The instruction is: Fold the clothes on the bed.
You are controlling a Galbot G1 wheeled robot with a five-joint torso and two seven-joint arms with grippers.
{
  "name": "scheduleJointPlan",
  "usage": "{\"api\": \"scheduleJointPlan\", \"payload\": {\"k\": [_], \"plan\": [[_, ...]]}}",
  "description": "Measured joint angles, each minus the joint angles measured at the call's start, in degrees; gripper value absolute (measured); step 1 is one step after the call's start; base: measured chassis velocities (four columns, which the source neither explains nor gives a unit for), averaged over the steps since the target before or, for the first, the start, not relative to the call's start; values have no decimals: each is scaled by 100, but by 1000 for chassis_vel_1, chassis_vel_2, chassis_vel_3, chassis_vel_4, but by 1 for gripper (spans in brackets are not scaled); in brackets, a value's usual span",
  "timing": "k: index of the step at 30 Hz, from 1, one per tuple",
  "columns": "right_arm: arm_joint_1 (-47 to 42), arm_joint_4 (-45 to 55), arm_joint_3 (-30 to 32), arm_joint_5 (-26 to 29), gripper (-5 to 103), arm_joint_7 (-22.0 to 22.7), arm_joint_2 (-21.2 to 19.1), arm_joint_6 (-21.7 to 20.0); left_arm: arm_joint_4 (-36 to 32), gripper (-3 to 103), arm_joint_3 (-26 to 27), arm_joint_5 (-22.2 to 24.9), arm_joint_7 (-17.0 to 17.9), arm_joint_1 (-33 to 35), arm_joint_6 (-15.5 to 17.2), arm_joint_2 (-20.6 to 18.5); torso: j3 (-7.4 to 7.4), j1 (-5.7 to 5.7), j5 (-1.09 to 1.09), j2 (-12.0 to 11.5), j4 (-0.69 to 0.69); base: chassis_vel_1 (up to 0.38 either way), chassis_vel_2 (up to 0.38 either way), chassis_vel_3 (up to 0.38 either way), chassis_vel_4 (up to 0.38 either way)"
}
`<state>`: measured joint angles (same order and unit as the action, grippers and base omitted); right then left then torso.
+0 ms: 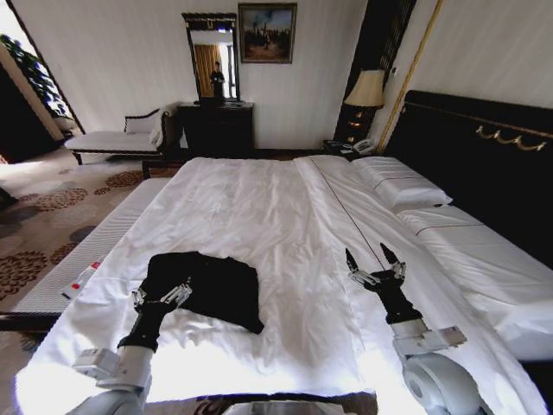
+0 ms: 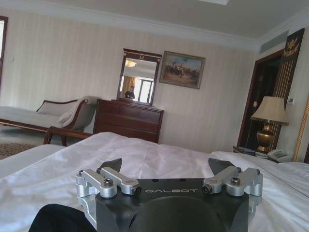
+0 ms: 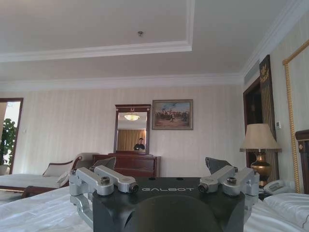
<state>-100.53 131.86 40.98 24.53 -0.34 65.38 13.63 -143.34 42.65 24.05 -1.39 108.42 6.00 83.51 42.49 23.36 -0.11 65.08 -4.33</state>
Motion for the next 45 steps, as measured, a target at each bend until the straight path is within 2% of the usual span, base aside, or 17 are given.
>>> {"api": "scheduleJointPlan", "payload": {"k": [10, 22, 30, 45], "plan": [[-186, 26, -44, -385, 100, -108, 506, 174, 0, 100, 59, 6, 30, 26, -86, -5, 0, 0, -1, 0, -1, 0, 0, 0, 0], [-273, 26, -49, -645, 100, -190, 780, 295, 3, 100, 133, 129, 50, -12, -93, -148, 0, 0, -1, 0, 0, 0, 0, 0, 0], [-276, 8, -56, -805, 100, -246, 842, 317, 6, 100, 189, 227, 93, -59, -102, -188, 0, 0, 0, 0, 0, 0, 0, 0, 0], [-296, -30, -81, -677, 100, -216, 897, 317, 10, 100, 134, 229, 94, -134, -174, -158, 0, 0, 1, -1, 0, 97, 84, -97, -93]]}}
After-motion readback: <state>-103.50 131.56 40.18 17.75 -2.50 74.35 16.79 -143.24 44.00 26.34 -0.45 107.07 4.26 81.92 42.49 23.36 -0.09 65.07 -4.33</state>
